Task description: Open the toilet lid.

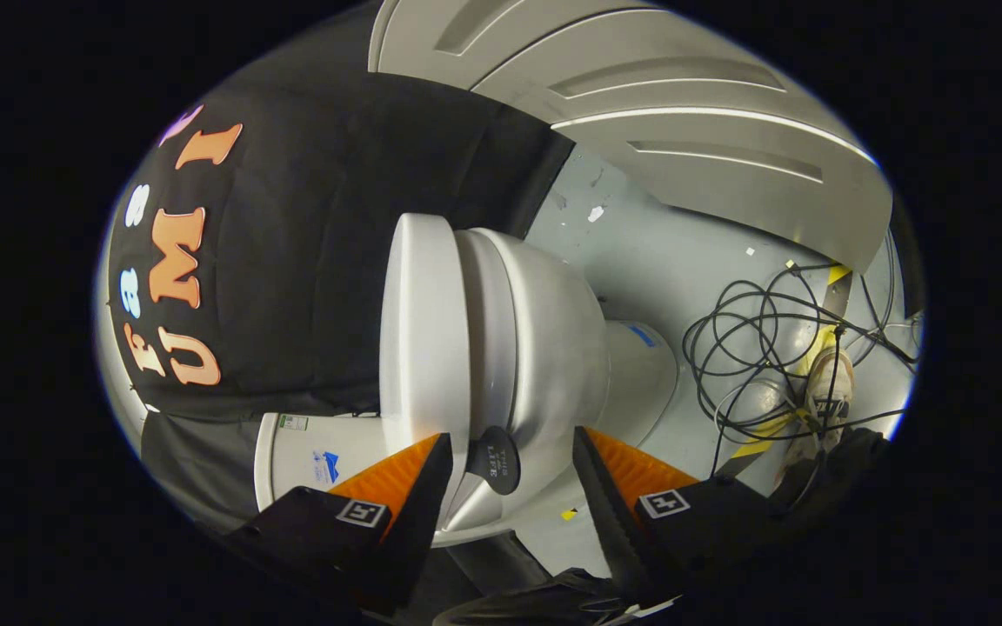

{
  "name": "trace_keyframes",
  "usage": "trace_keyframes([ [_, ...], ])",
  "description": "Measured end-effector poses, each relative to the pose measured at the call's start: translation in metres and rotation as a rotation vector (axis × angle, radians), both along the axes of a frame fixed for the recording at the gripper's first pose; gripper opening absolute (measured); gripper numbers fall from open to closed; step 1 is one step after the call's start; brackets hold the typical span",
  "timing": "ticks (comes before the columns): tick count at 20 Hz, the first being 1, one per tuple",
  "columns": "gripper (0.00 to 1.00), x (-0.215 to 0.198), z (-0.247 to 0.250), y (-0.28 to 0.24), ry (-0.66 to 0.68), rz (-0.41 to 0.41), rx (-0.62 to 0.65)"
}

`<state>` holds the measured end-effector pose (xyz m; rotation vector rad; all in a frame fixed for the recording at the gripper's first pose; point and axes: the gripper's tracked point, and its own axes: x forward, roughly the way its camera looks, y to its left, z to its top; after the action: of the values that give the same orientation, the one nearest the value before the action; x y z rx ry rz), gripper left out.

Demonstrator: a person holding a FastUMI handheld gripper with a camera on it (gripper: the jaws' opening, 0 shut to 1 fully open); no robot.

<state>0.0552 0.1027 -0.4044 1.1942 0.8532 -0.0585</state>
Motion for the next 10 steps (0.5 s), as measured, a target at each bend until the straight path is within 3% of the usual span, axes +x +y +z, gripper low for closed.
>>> trace_keyframes([
  [4, 0.75, 0.001, -0.004, 0.006, 0.008, 0.011, 0.037],
  [8, 0.43, 0.008, -0.001, 0.008, -0.018, 0.018, 0.037],
  [9, 0.26, 0.009, 0.000, 0.009, -0.020, 0.010, 0.053],
  [10, 0.25, 0.010, 0.001, 0.012, -0.017, 0.006, 0.079],
])
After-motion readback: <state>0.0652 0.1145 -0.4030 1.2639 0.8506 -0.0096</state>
